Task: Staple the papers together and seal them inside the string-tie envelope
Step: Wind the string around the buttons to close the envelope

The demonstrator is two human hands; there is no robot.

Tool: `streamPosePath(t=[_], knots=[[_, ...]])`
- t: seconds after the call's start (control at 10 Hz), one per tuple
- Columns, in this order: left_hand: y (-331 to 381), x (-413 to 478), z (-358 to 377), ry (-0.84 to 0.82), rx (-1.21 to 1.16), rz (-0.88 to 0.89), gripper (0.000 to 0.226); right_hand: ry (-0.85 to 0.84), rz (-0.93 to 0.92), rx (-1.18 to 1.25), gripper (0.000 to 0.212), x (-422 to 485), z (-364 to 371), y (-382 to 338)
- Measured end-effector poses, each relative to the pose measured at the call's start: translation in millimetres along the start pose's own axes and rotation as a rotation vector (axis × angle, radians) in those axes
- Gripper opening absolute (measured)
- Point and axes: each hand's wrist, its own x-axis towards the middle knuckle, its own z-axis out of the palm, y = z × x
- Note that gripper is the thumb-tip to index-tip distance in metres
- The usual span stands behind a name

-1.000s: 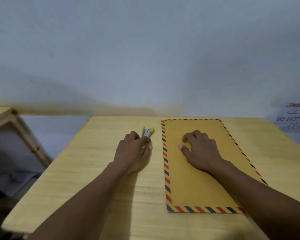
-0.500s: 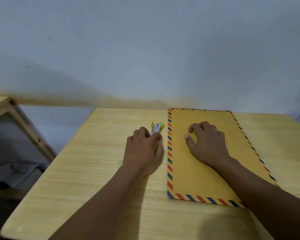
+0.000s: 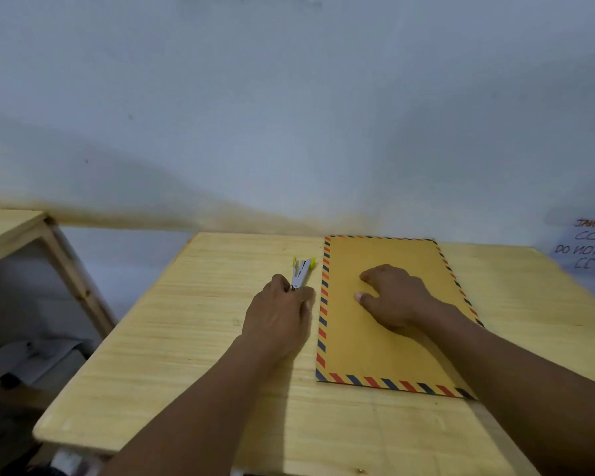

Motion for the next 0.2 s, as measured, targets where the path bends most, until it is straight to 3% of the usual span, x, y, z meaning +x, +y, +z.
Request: streamPosePath(t=[0.2], knots=[[16.8, -7.3, -34.0, -0.317, 0.069, -0.086, 0.040, -0.278, -0.031, -0.033, 0.058, -28.3, -30.9, 1.4]])
